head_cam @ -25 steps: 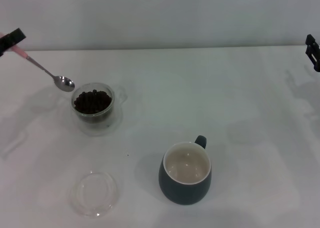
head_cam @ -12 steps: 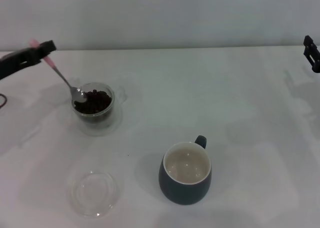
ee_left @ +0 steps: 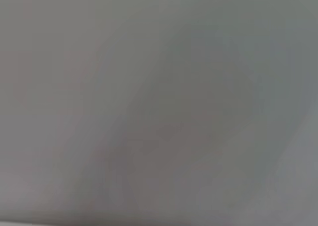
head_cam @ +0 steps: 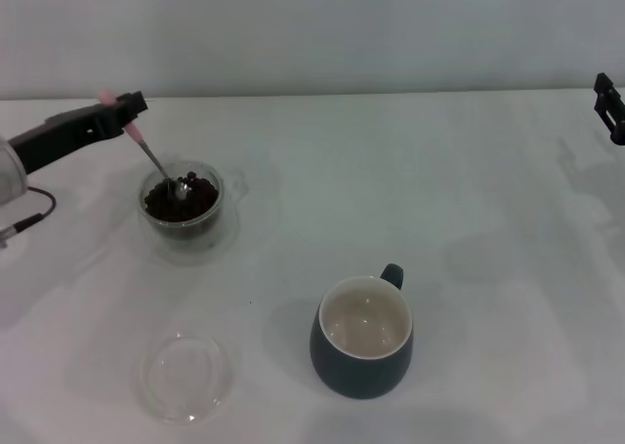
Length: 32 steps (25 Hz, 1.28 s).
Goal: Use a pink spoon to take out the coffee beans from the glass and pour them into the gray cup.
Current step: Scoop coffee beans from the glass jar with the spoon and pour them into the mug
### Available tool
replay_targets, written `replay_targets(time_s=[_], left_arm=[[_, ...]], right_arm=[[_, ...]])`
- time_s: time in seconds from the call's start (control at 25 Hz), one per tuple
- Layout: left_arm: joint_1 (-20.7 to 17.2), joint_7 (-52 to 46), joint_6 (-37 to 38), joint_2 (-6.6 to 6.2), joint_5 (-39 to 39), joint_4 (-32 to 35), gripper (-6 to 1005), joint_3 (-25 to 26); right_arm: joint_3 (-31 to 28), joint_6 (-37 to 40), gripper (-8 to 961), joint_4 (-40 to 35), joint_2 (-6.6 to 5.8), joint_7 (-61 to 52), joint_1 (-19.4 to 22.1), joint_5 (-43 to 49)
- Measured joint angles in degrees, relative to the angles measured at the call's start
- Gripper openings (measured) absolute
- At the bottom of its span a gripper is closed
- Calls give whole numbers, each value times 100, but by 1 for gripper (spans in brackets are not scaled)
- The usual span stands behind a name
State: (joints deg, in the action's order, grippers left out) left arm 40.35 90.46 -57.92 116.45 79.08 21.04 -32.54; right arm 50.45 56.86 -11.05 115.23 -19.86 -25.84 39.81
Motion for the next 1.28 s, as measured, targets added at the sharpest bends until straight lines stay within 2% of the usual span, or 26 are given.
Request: replay_targets(time_s=[0.4, 0.88, 1.0, 1.28], left_arm=[[-45, -164, 236, 180, 31, -62, 133, 8], [-58, -1072, 281, 211, 96, -175, 134, 49], [-153, -1442, 252, 209, 284, -185, 134, 56], [-303, -1622, 124, 191, 488, -179, 134, 53]], right_arm=[[0, 0, 555, -2, 0, 0, -6, 0], [0, -33, 554, 4, 0, 0, -3, 0], [4, -51, 554, 6, 0, 0, -10, 0], [15, -55, 554, 6, 0, 0, -16, 9]])
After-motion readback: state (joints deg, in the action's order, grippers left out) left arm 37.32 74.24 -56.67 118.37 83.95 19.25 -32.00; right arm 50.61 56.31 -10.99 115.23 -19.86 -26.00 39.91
